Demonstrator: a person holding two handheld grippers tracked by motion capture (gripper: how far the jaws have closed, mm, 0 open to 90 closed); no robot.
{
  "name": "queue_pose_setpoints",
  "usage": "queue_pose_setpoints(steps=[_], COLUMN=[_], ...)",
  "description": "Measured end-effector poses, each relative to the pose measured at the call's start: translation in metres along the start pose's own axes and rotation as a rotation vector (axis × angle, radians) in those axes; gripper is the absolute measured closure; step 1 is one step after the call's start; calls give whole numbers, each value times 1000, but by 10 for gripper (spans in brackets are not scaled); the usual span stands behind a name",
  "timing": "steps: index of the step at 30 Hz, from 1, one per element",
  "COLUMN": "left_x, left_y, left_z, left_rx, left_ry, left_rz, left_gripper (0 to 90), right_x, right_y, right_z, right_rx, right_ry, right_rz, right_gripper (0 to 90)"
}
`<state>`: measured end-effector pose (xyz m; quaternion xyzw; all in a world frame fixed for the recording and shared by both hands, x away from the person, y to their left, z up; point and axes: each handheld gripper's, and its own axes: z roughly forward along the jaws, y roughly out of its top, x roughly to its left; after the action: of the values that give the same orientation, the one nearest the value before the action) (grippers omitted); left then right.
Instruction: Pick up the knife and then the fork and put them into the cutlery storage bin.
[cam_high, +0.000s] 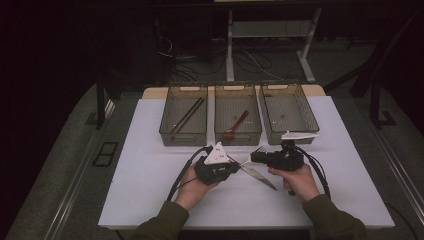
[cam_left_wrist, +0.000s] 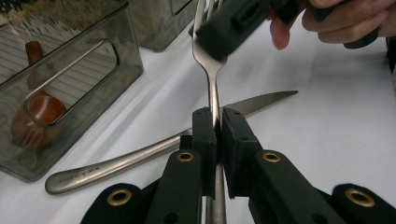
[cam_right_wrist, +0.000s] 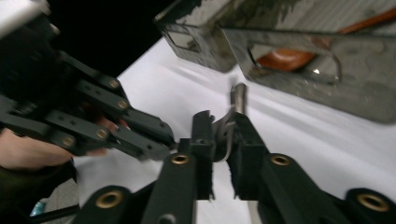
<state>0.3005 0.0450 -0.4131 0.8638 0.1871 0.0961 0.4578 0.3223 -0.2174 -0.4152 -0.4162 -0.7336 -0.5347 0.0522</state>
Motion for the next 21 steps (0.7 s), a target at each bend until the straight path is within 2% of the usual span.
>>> queue_pose_setpoints(steps=[2, 6, 9, 11, 14, 21], left_x=[0, 2, 3, 4, 8, 16], left_y=[-1, -1, -1, -3, -8, -25], left_z=[2, 0, -3, -8, -16, -37], left_rx=[1, -21, -28, -29, -46, -70], left_ry=[-3, -12, -9, -8, -4, 11], left_rz=[-3, -21, -19, -19, -43, -82], left_gripper=[836, 822, 738, 690, 652, 566], right_x=[1, 1, 1, -1, -3, -13], right_y=[3, 8, 11, 14, 18, 31], right_z=[0, 1, -1, -5, -11, -33], right_rx=[-10, -11, -19, -28, -35, -63], right_ry=[19, 23, 23, 13, -17, -76], right_rz=[-2, -16, -20, -34, -56, -66], right_gripper=[840, 845, 846, 847, 847, 847])
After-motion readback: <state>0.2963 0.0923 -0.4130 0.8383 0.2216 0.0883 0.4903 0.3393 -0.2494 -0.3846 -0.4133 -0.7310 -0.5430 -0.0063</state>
